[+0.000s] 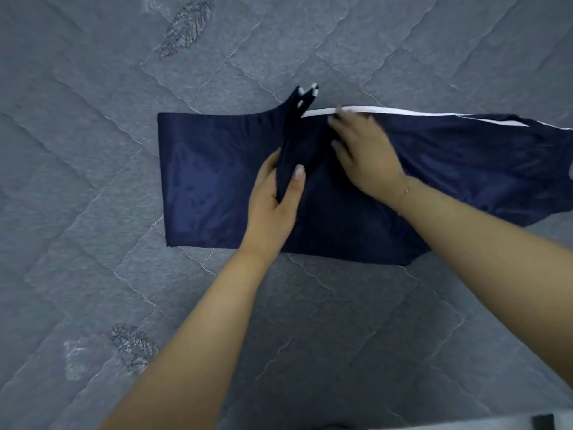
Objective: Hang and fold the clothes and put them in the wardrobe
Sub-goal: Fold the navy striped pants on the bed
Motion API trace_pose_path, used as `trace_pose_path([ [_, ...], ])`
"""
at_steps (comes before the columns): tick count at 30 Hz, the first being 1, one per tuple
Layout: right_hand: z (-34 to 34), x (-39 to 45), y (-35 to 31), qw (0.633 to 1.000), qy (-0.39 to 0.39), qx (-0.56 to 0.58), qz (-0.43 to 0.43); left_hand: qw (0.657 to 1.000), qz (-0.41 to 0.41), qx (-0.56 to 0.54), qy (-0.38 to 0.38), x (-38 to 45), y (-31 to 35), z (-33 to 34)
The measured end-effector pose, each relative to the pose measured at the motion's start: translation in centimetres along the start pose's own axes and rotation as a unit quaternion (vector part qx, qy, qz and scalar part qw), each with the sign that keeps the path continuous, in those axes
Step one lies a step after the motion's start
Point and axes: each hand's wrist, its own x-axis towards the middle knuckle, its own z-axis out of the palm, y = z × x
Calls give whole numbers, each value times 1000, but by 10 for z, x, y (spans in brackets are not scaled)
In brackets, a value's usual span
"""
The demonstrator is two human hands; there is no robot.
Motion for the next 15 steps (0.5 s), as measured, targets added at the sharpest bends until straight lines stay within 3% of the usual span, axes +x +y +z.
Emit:
trace_pose_path([
  [2, 6, -16, -5, 991, -64, 113, 27, 1000, -11, -2, -30, -2, 0, 12],
  [3, 3, -22, -10, 964, -34, 246, 93, 999, -12, -4, -41, -3, 1, 18],
  [4, -5, -26, -17, 897, 8, 401, 183, 999, -9, -6, -51, -4, 3, 25],
  [5, -15, -29, -22, 805, 30, 530, 263, 998, -7, -7, -64, -4, 6, 32],
  [6, -26, -34, -23, 728, 29, 613, 306, 997, -6, -8, -82, -6, 10, 39],
  [8, -42, -50, -16, 632, 4, 703, 325, 990, -12, -10, -138, -8, 20, 54],
  [9, -49, -59, -10, 606, -2, 725, 327, 984, -28, -10, -175, -9, 24, 63],
  [11, -61, -72, 1, 585, 18, 736, 340, 963, -79, -11, -257, -7, 32, 78],
  [13, -70, -78, 15, 604, 42, 715, 350, 939, -125, -21, -319, -2, 39, 89],
  [15, -72, -85, 26, 642, 32, 675, 361, 937, -144, -31, -316, 2, 41, 97],
])
